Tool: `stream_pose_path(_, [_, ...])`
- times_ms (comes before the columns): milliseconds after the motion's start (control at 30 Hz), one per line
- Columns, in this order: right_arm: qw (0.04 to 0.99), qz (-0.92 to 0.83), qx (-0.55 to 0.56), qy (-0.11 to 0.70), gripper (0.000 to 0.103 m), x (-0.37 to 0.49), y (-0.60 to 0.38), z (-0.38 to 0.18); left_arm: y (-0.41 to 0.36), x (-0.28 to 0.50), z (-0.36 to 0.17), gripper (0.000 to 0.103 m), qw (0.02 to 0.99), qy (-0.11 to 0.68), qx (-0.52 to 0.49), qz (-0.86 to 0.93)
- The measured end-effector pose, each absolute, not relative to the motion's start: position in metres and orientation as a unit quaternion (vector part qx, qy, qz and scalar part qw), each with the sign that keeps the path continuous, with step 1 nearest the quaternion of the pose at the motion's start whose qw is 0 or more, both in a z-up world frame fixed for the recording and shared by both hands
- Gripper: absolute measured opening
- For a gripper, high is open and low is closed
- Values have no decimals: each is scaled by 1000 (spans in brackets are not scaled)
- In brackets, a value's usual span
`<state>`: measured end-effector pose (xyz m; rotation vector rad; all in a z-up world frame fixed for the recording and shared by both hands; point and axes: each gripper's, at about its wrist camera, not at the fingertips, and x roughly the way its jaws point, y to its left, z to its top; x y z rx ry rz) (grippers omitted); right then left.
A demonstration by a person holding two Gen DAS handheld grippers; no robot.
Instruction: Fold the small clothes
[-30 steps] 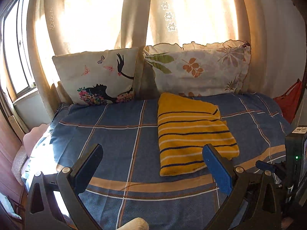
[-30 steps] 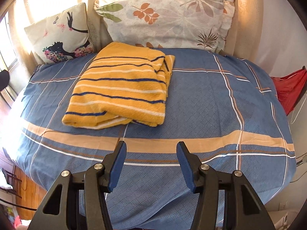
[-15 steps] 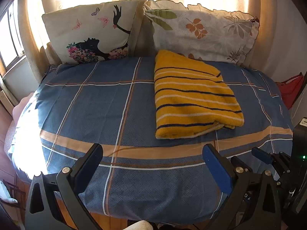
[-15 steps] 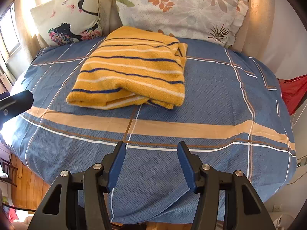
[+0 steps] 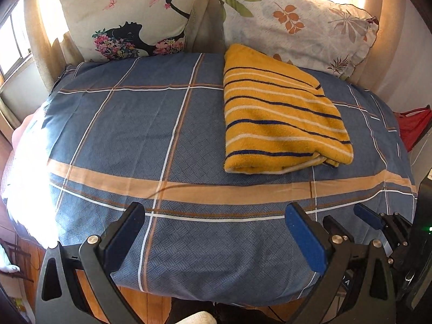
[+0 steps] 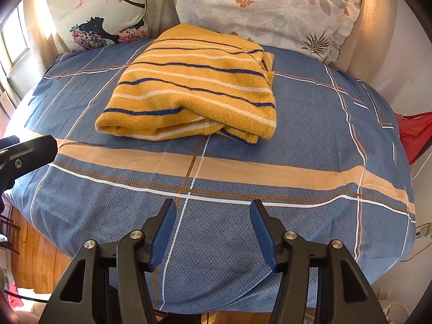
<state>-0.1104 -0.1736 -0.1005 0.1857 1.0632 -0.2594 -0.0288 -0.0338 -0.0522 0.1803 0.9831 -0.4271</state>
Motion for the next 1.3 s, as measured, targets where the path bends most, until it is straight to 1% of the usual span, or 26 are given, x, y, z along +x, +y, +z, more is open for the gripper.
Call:
stream_pose_path(333, [835,-143,65,528,61,-106,-167,-107,-25,-21,-61,103,851,485,79,-184])
stream_pose_path(700, [831,-146,60,534,62,-103,-168,-109,-25,-16,-71,103,840,506,77,-179])
stream_pose_path(1300, [828,-145,55,539,63,-99,-169,-113,-38,-17,-75,103,832,516,90,-184])
